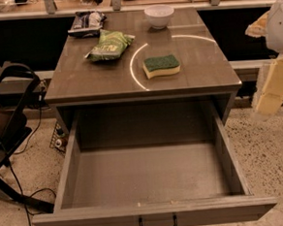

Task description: Pick sponge

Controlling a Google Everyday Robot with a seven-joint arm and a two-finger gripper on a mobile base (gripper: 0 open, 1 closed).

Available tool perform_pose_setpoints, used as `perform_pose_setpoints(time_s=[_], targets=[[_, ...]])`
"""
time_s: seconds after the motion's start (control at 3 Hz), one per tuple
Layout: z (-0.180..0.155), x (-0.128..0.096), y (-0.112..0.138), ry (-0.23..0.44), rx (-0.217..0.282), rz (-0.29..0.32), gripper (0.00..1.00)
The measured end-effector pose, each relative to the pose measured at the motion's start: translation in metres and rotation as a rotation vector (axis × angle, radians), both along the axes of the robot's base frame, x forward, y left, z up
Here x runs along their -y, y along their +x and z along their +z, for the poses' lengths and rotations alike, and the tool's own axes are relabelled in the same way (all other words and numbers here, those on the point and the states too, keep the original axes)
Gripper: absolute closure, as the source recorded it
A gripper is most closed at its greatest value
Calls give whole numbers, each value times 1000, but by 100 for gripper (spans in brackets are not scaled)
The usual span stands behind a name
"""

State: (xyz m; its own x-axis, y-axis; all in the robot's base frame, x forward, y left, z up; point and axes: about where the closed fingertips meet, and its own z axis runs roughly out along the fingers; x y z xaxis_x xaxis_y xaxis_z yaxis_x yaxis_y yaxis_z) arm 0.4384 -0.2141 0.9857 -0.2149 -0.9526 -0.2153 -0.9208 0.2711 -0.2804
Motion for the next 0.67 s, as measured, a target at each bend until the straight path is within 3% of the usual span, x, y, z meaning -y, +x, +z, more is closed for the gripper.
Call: perform_pose_setpoints(time_s=[0.67], targets=[[3, 0, 0, 15, 15, -5, 0]])
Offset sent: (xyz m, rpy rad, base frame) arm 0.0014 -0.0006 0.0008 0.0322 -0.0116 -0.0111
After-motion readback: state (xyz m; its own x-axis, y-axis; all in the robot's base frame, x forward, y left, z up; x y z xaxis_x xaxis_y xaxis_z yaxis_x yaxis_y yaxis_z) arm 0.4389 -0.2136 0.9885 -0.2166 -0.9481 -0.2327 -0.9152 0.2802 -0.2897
